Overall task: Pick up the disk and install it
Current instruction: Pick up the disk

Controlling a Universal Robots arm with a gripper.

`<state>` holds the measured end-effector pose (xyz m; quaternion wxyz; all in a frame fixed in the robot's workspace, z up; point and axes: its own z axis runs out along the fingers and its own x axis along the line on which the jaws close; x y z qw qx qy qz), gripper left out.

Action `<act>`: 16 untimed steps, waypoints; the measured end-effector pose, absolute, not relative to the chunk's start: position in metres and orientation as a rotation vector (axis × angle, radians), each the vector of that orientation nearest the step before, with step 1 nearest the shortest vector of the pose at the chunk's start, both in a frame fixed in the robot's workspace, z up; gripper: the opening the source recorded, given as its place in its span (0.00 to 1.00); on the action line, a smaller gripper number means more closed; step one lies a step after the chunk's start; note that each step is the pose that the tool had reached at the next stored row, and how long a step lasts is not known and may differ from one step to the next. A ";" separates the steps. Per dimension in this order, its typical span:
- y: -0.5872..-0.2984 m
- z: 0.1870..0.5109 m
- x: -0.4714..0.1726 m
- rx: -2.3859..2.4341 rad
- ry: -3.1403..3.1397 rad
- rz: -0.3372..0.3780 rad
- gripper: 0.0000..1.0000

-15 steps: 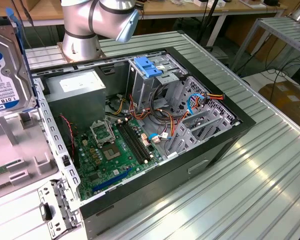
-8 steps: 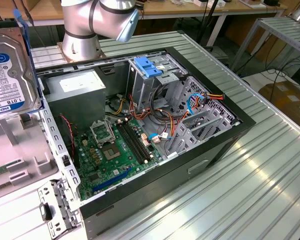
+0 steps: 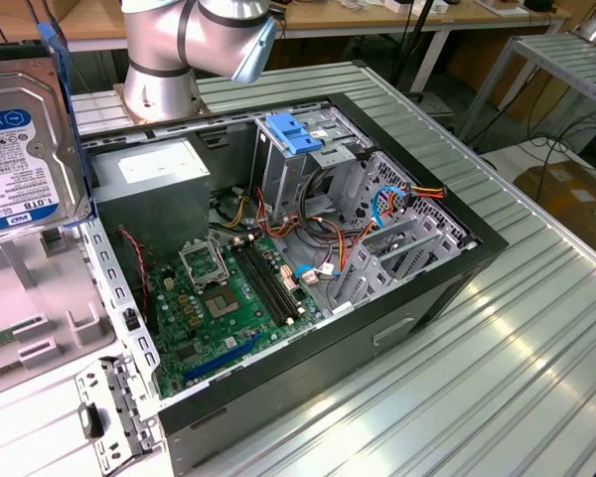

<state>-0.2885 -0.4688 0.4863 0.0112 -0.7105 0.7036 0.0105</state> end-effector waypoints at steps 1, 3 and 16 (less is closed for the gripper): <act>-0.470 0.486 -0.288 -2.216 2.195 0.033 0.36; -0.471 0.486 -0.286 -2.216 2.195 0.033 0.36; -0.481 0.486 -0.276 -2.216 2.195 0.033 0.36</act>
